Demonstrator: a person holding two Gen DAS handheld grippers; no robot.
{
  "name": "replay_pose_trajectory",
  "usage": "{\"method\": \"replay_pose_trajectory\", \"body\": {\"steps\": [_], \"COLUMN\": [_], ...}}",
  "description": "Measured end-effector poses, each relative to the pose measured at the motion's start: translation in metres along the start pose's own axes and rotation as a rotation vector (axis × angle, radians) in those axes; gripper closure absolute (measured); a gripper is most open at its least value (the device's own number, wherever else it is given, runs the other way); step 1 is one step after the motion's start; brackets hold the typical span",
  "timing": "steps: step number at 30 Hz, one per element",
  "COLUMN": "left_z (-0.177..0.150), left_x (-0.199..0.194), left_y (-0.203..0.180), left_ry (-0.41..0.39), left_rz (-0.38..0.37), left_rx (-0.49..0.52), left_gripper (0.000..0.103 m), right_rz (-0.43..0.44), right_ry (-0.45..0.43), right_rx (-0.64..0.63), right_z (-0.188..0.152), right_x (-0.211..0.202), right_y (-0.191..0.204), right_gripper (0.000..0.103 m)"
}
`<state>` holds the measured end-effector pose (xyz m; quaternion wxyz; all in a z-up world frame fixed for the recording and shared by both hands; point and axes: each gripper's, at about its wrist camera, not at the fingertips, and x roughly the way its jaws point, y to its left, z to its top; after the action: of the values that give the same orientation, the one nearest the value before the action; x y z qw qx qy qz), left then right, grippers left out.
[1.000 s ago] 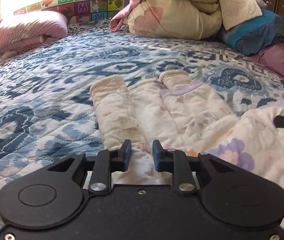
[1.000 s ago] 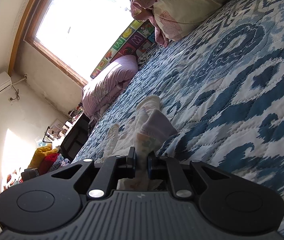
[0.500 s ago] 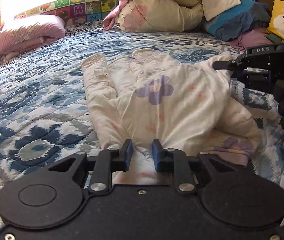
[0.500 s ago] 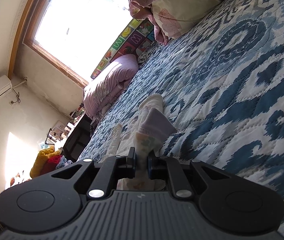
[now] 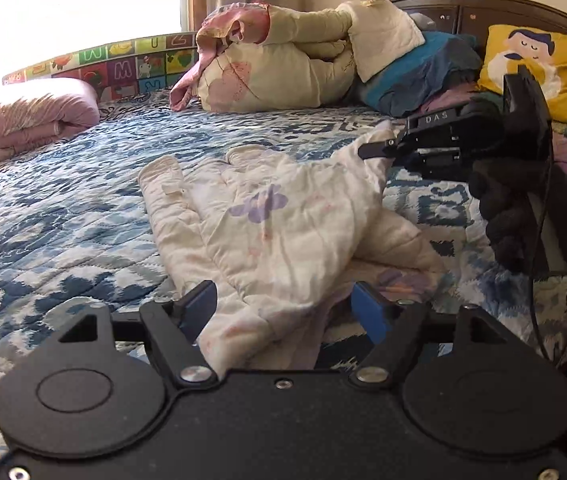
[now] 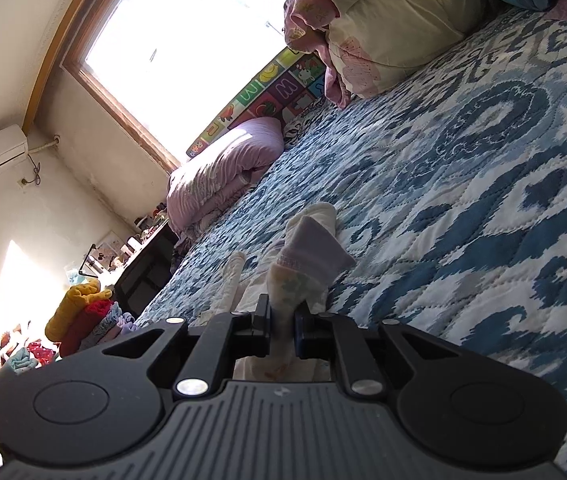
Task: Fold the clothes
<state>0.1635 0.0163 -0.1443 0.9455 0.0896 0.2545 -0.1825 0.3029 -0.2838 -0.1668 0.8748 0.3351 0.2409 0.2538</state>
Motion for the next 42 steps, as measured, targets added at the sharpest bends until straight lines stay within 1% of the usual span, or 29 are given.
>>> {"method": "replay_pose_trajectory", "body": {"steps": [1, 3, 6, 7, 8, 9, 11, 14, 16, 17, 18, 19, 20, 25, 28, 29, 33, 36, 37, 39, 41, 42], "left_z": [-0.004, -0.008, -0.010, -0.010, -0.011, -0.012, -0.015, -0.011, -0.010, -0.010, -0.008, -0.007, -0.005, -0.011, -0.020, -0.023, -0.030, -0.033, -0.033, -0.032, -0.029, -0.028], "left_x": [0.002, 0.006, 0.006, 0.004, 0.005, 0.008, 0.013, 0.015, 0.017, 0.018, 0.017, 0.017, 0.016, 0.014, 0.017, 0.018, 0.025, 0.031, 0.031, 0.032, 0.032, 0.031], "left_y": [-0.002, -0.006, -0.005, -0.004, -0.004, -0.004, -0.002, 0.006, 0.011, 0.013, 0.017, 0.022, 0.031, 0.089, 0.109, 0.113, 0.127, 0.134, 0.135, 0.136, 0.142, 0.144], "left_ry": [0.002, -0.002, -0.049, -0.069, -0.076, -0.066, -0.052, -0.050, -0.044, -0.041, -0.037, -0.034, -0.028, 0.004, 0.018, 0.022, 0.045, 0.063, 0.064, 0.065, 0.067, 0.069], "left_rz": [0.008, 0.029, 0.014, 0.014, 0.020, 0.034, 0.031, -0.006, -0.014, -0.016, -0.031, -0.052, -0.084, -0.267, -0.343, -0.361, -0.418, -0.444, -0.445, -0.456, -0.462, -0.464], "left_rx": [0.038, 0.101, 0.123, 0.134, 0.146, 0.161, 0.176, 0.120, 0.093, 0.082, 0.052, 0.013, -0.053, -0.478, -0.667, -0.714, -0.860, -0.938, -0.953, -0.969, -0.978, -0.985], "left_gripper": [0.032, 0.051, 0.062, 0.063, 0.066, 0.069, 0.070, 0.070, 0.070, 0.073, 0.078, 0.080, 0.081, 0.084, 0.084, 0.084, 0.084, 0.084, 0.083, 0.077, 0.074, 0.069], "right_rz": [-0.011, -0.039, -0.072, -0.082, -0.093, -0.104, -0.129, -0.166, -0.191, -0.207, -0.223, -0.238, -0.249, -0.298, -0.326, -0.338, -0.392, -0.429, -0.427, -0.392, -0.358, -0.342], "right_ry": [-0.004, -0.009, -0.019, -0.023, -0.024, -0.026, -0.021, -0.001, 0.014, 0.023, 0.031, 0.041, 0.052, 0.112, 0.161, 0.180, 0.284, 0.352, 0.349, 0.328, 0.274, 0.246], "right_rx": [-0.012, -0.028, -0.029, -0.029, -0.039, -0.049, -0.067, -0.068, -0.066, -0.072, -0.077, -0.087, -0.108, -0.210, -0.284, -0.311, -0.403, -0.465, -0.467, -0.445, -0.425, -0.425], "right_z": [0.001, 0.002, 0.005, 0.006, 0.007, 0.009, 0.014, 0.027, 0.037, 0.042, 0.046, 0.049, 0.049, 0.046, 0.035, 0.030, 0.012, -0.001, -0.002, 0.000, 0.008, 0.012], "right_x": [-0.001, -0.005, -0.011, -0.011, -0.010, -0.009, -0.003, 0.016, 0.034, 0.044, 0.054, 0.064, 0.073, 0.117, 0.147, 0.157, 0.201, 0.233, 0.235, 0.232, 0.212, 0.200], "right_y": [0.004, 0.011, 0.025, 0.030, 0.038, 0.046, 0.062, 0.081, 0.095, 0.102, 0.110, 0.118, 0.127, 0.171, 0.188, 0.192, 0.192, 0.191, 0.189, 0.192, 0.191, 0.191], "right_gripper": [0.091, 0.091, 0.091, 0.091, 0.091, 0.091, 0.092, 0.092, 0.092, 0.092, 0.092, 0.093, 0.093, 0.093, 0.093, 0.093, 0.093, 0.087, 0.082, 0.077, 0.066, 0.065]}}
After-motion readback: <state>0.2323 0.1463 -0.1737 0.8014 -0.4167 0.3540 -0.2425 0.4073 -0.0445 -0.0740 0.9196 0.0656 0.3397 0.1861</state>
